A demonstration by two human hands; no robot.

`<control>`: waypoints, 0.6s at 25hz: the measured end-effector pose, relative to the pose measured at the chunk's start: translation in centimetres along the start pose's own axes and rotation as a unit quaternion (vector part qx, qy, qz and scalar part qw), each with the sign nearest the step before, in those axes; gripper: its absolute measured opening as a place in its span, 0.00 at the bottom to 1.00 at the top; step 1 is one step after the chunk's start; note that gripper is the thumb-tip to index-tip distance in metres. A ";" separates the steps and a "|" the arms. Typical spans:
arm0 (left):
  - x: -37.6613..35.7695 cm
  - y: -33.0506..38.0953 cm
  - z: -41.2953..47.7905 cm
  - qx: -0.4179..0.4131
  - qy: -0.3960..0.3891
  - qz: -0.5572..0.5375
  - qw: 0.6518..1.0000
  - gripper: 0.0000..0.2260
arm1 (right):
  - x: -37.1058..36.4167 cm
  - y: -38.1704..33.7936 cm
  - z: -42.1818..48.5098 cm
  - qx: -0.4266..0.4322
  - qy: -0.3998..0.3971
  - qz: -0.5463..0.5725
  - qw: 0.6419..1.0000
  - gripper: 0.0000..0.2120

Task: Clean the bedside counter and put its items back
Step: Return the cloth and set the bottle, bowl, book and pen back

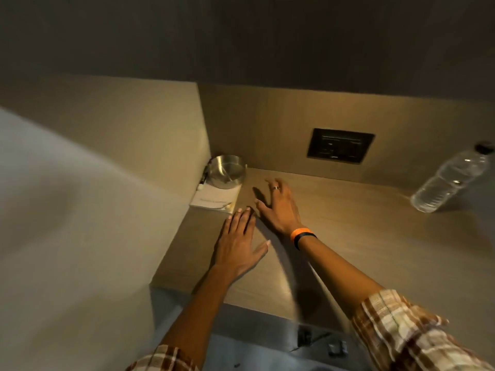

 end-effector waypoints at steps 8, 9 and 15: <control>-0.7 -1.5 -0.2 -0.033 -0.003 -0.006 0.999 0.46 | -5.5 -7.2 5.0 0.013 -0.011 -0.014 1.000 0.17; -0.7 -1.5 -0.2 -0.028 0.001 -0.003 1.000 0.46 | -5.1 -6.9 4.9 -0.001 -0.001 0.005 1.000 0.17; -1.1 0.9 1.1 -0.023 -0.001 -0.011 1.000 0.41 | 1.1 2.3 0.3 -0.096 0.085 0.047 0.991 0.21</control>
Point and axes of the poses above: each hand's wrist, its own z-axis towards the middle knuckle, its own x-axis out of the back of the hand, y = z × x, the point moved 2 cm from there along z, towards the middle knuckle, and after that the axes turned 15 degrees about -x, right-handed, at the moved point
